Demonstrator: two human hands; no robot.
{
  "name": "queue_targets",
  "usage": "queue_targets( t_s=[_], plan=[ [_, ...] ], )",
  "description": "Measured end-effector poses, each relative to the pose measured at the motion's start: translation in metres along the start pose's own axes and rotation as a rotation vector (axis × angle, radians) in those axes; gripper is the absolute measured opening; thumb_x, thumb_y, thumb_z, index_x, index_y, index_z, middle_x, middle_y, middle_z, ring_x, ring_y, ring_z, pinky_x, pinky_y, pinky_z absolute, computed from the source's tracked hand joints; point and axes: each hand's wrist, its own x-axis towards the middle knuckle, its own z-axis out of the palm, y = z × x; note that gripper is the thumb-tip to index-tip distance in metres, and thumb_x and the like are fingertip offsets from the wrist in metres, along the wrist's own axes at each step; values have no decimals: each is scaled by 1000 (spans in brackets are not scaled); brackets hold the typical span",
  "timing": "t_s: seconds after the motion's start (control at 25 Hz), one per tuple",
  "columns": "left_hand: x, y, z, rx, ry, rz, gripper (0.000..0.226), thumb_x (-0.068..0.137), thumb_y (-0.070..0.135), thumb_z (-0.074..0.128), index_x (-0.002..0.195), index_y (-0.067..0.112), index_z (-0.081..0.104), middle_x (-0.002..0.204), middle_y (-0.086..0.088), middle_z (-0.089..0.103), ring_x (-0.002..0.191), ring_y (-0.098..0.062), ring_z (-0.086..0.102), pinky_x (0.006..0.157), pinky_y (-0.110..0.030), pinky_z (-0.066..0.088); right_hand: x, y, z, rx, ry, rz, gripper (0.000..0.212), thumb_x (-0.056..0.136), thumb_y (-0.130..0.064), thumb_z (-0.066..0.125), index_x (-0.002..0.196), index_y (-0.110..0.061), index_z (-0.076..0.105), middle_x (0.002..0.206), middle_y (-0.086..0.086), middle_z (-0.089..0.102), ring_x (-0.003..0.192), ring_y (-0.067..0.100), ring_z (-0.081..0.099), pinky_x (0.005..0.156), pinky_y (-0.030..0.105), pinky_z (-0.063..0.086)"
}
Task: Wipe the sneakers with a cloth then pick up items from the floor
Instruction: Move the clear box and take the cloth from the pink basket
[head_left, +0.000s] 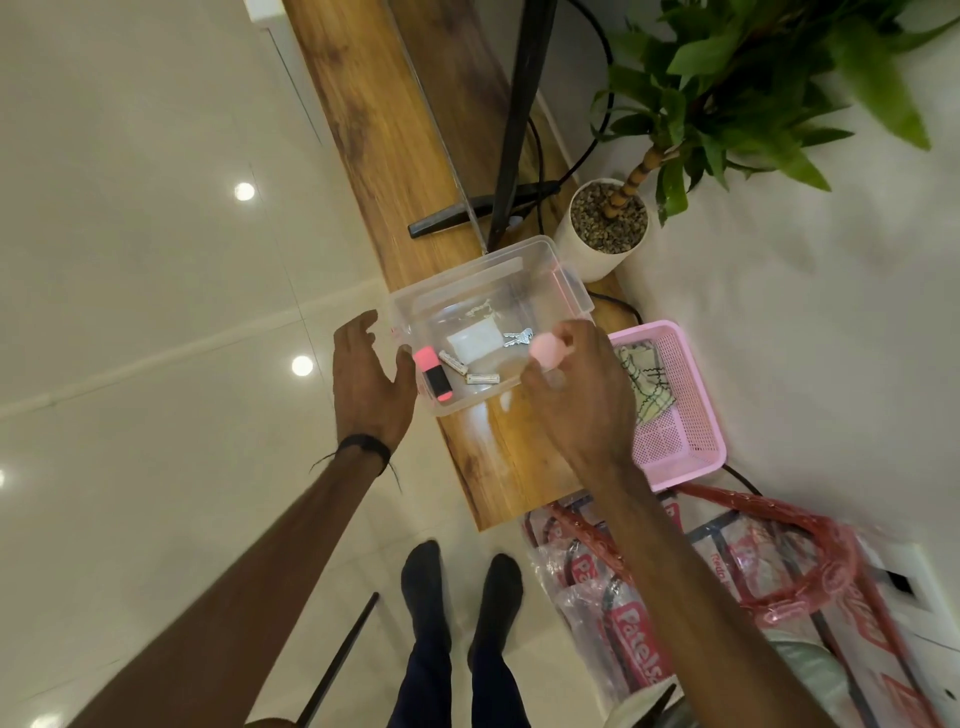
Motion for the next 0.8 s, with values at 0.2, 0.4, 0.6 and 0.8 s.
queue_targets(
  t_s=[0.2,0.4,0.6,0.8],
  plan=[
    [-1,-1,-2,-126,9,-237,46,97,27,63,139,13,47,140,0,48,114,-15,58,94,-30,50,63,-37,45,-214,-315,-224,48,88,-26,73,127,-13,48,122,8,61,107,25,62,81,34,52],
    [-1,-7,0,-228,4,-386,35,96,35,64,125,17,61,124,7,62,102,-17,67,81,-18,49,78,-27,94,-453,-454,-308,54,89,-23,73,134,-11,46,129,10,59,116,25,60,94,36,52],
    [-1,-14,6,-257,-45,-377,32,95,40,65,119,19,66,112,4,71,97,-19,71,95,-42,56,87,-21,104,-456,-473,-313,60,87,-18,75,137,-9,43,134,12,56,119,26,58,99,34,49],
    [0,-19,7,-272,-83,-399,39,95,33,67,130,17,64,119,-3,72,101,-20,71,97,-43,55,89,-20,76,-243,-364,-287,29,94,-20,64,121,-11,58,120,8,62,105,22,62,87,34,55]
  ],
)
